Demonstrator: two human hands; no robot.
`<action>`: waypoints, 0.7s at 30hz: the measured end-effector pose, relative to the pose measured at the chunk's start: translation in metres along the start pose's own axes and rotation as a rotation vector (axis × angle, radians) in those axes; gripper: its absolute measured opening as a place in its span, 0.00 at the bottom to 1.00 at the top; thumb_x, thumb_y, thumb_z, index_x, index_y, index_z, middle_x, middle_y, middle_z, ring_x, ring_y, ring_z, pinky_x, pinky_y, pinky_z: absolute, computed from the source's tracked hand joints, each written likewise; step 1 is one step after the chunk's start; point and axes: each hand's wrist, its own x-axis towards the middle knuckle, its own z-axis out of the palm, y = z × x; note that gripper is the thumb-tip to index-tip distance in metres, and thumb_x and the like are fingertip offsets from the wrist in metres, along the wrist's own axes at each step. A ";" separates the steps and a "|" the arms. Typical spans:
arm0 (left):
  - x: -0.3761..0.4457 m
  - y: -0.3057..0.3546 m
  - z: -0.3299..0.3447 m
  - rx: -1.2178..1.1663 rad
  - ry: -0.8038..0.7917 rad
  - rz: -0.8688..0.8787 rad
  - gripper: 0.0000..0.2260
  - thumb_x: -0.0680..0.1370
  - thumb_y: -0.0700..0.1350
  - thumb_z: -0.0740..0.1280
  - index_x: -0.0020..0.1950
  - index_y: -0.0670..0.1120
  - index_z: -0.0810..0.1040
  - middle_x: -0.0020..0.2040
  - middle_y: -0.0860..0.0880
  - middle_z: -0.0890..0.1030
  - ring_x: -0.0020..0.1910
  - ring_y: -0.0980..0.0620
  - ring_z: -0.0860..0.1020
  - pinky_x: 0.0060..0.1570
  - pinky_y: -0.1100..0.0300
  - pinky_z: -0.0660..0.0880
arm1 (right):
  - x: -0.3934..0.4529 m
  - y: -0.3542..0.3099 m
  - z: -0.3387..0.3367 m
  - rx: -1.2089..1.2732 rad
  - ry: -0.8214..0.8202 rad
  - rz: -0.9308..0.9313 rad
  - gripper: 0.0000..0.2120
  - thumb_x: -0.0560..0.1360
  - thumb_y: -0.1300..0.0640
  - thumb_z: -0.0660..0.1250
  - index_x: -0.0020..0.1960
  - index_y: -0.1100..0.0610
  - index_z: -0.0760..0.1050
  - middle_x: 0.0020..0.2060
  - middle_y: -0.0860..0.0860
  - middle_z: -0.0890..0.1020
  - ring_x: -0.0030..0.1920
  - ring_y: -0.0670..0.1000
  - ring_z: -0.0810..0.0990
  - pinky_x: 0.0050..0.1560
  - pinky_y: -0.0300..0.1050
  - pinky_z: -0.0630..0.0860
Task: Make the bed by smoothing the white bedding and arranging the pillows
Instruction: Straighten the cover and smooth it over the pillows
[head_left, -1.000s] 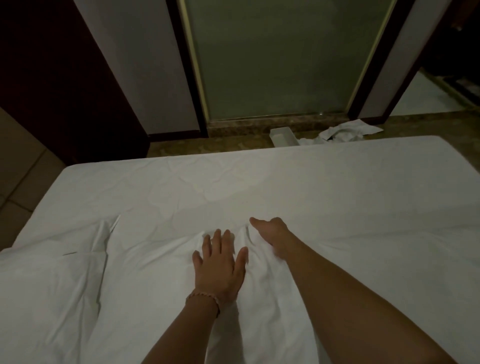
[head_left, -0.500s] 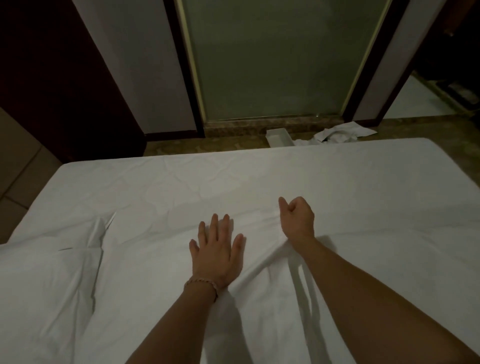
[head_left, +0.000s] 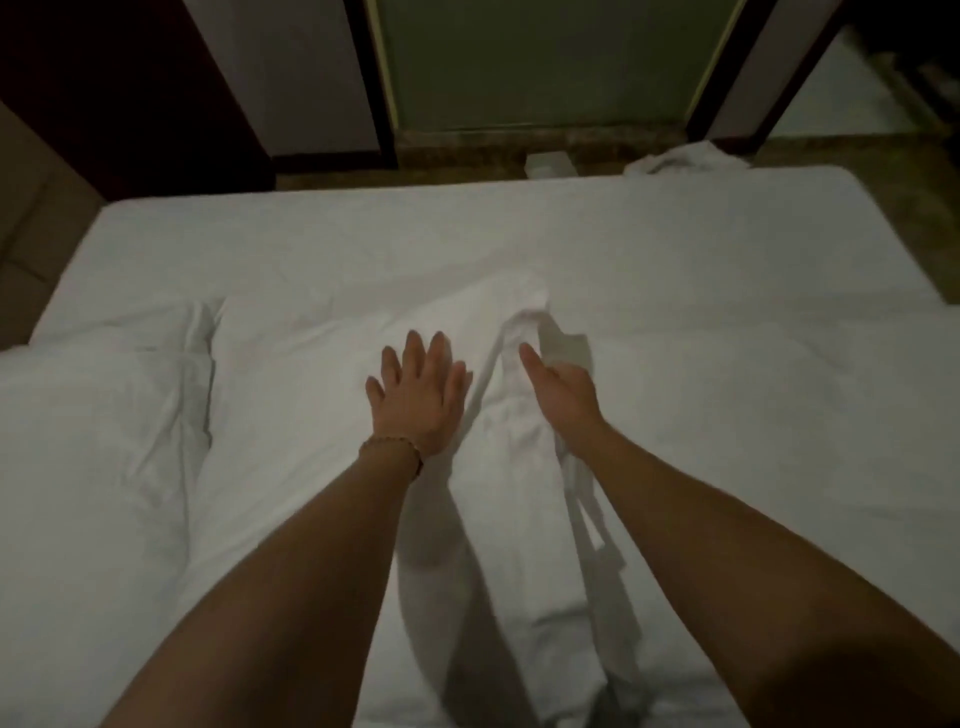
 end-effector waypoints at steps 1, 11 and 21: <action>-0.010 0.001 0.004 -0.008 -0.009 0.003 0.27 0.82 0.63 0.44 0.81 0.57 0.46 0.82 0.50 0.44 0.80 0.41 0.42 0.75 0.36 0.44 | -0.011 0.001 -0.002 -0.040 0.027 -0.033 0.27 0.78 0.35 0.61 0.33 0.56 0.72 0.30 0.51 0.74 0.33 0.50 0.75 0.37 0.44 0.68; -0.069 0.007 0.010 0.011 -0.003 0.054 0.28 0.82 0.63 0.45 0.81 0.56 0.46 0.82 0.49 0.45 0.80 0.39 0.44 0.74 0.34 0.48 | -0.084 0.028 0.008 -0.278 0.171 -0.025 0.23 0.84 0.46 0.54 0.60 0.65 0.75 0.57 0.62 0.80 0.58 0.63 0.79 0.53 0.52 0.75; -0.077 0.003 0.008 -0.019 -0.051 0.030 0.27 0.82 0.64 0.43 0.80 0.63 0.41 0.82 0.53 0.40 0.80 0.42 0.40 0.74 0.34 0.44 | -0.096 0.042 -0.025 -0.251 0.346 -0.116 0.19 0.84 0.51 0.55 0.51 0.66 0.74 0.48 0.64 0.80 0.48 0.64 0.80 0.47 0.53 0.77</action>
